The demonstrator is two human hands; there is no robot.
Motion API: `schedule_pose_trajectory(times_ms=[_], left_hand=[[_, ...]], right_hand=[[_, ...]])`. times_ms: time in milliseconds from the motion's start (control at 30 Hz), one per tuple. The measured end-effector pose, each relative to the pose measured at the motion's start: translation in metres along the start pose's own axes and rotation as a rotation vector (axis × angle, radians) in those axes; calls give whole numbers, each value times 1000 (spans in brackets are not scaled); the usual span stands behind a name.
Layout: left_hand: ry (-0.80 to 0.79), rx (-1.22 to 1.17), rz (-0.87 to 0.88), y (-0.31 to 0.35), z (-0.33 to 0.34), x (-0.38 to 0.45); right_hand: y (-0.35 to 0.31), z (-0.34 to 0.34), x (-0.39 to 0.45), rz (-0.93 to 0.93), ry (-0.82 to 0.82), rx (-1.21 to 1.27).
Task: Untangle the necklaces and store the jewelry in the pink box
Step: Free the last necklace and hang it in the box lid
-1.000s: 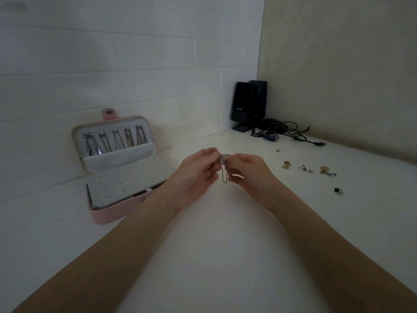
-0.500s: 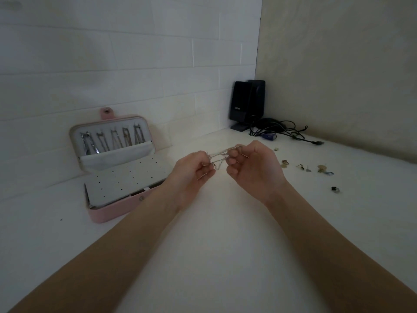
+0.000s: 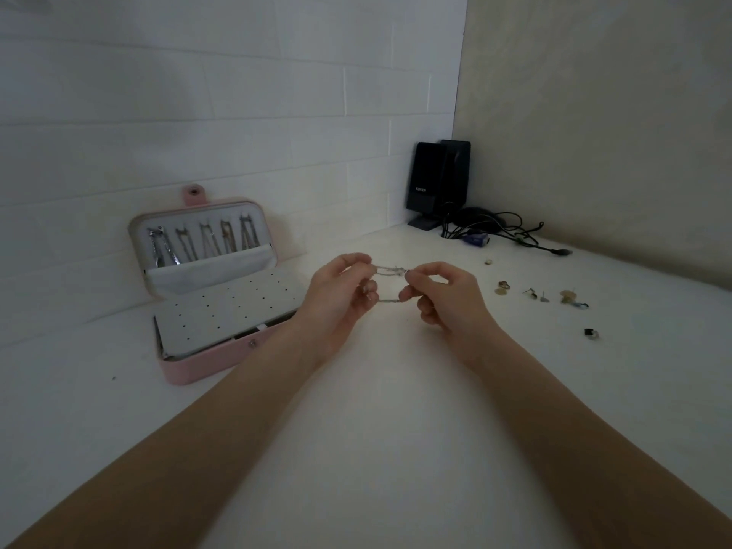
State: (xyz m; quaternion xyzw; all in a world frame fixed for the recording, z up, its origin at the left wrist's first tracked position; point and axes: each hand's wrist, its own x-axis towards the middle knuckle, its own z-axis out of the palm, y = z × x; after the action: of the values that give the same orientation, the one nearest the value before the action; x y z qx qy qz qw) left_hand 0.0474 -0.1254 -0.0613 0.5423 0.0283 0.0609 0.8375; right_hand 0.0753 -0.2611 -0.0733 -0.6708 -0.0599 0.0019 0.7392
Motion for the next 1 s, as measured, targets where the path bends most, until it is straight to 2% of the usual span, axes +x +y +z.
schedule_pose_trajectory(times_ms=[200,333,467,633,900,1000], left_hand=[[-165,20,-102,0,4,-5],[-238,-68,-95,3,2,-7],[-230,62,-2,2,-6,-4],[-238,230,74,1,-9,-2],[-272,476,130,-2,-7,-5],[-287,484,143,-1,-6,-6]], right_hand=[[4,-4,4,-27,110,-25],[8,-5,5,-56,140,-198],[2,-1,2,-100,97,-157],[-4,6,-4,-79,-93,-120],[0,3,-5,-52,-202,-202],[-1,3,-5,-70,-189,-177]])
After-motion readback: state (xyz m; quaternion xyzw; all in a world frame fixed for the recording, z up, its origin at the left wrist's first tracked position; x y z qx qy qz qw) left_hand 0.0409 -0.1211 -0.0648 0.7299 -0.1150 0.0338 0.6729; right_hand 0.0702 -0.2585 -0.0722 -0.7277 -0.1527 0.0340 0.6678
